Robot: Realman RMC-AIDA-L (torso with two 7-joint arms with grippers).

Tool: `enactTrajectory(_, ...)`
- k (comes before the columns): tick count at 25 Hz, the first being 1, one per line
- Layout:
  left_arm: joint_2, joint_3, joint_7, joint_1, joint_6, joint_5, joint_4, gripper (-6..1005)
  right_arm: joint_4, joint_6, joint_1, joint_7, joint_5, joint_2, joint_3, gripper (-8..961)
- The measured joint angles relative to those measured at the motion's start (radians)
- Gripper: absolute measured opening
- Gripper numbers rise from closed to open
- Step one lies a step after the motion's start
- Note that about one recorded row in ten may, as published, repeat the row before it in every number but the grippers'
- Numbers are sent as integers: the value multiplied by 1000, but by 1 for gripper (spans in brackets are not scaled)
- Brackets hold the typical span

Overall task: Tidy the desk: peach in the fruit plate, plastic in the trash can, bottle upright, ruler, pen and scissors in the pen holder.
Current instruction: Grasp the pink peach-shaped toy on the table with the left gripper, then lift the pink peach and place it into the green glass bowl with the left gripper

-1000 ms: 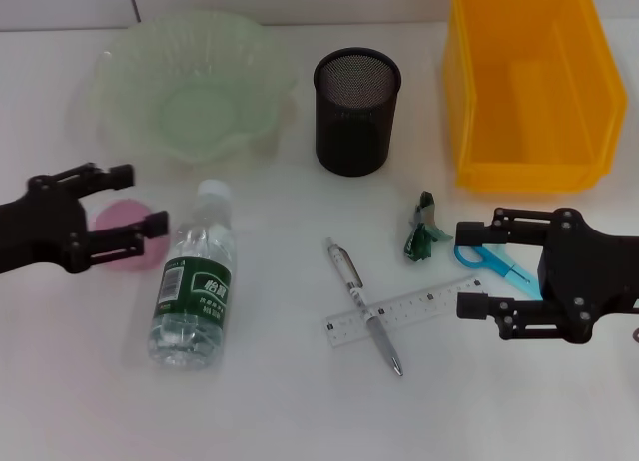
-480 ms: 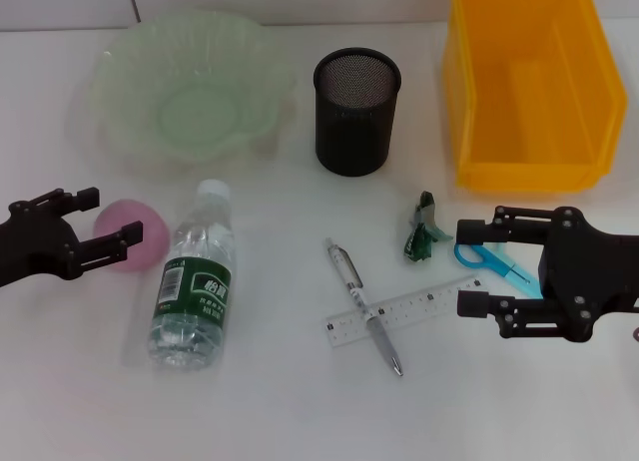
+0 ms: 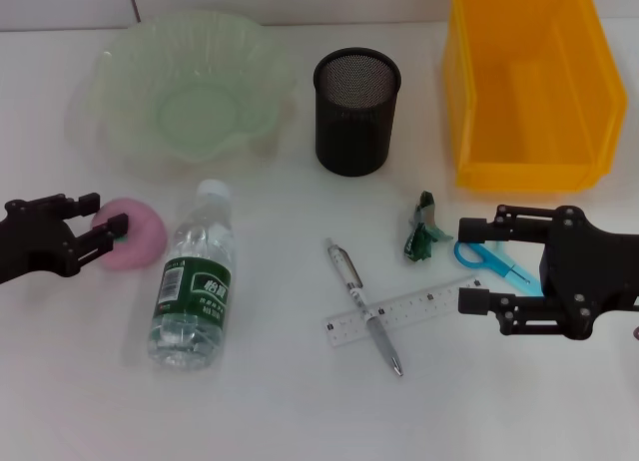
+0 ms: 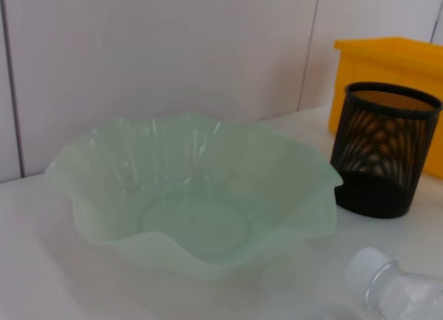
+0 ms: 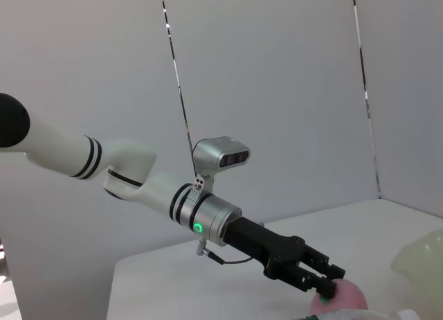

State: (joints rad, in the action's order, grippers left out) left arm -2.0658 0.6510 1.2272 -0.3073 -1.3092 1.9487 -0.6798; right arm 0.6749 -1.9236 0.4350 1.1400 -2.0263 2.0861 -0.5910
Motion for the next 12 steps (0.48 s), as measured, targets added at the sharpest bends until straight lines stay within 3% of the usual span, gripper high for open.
enactTrajectory(12, -2, 17, 11, -11, 21, -1, 0, 252, 2, 0, -6, 7, 0, -1, 0, 721)
